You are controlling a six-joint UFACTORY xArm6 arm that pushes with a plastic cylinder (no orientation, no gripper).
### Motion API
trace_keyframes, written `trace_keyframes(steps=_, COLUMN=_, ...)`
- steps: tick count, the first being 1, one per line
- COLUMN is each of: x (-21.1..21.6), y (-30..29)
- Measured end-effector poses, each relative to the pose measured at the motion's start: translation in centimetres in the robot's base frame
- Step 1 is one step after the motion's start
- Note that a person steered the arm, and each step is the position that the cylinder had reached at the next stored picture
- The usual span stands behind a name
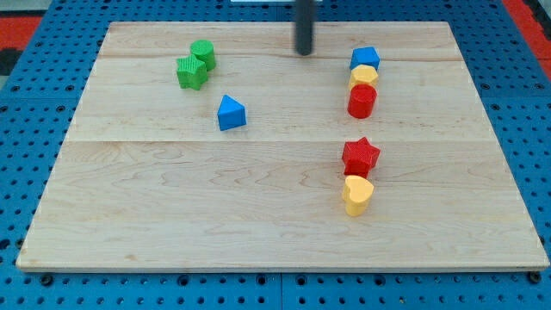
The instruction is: Push the blue cube into the triangle
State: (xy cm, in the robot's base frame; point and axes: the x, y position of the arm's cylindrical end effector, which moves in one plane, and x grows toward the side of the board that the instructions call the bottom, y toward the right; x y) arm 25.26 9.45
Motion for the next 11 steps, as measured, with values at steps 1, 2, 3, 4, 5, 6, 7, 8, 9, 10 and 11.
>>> trace_keyframes(steps=1, x=0.1, y=7.9)
trace_keyframes(steps=2, x=1.7, y=8.9)
trace_keyframes(steps=3, x=2.9, y=1.5)
trace_keyframes(steps=4, x=3.8, y=-1.3)
trace_keyframes(steps=5, x=4.3, y=-0.2)
trace_keyframes(steps=6, x=5.7, y=-5.1)
trace_keyframes(steps=7, x=9.2, y=-8.4)
trace_keyframes(steps=8, x=4.4, y=-7.7)
trace_keyframes(steps=9, x=4.7, y=-4.7)
trace_keyframes(steps=10, x=9.3, y=-1.6)
trace_keyframes(steps=11, x=11.5, y=-3.7)
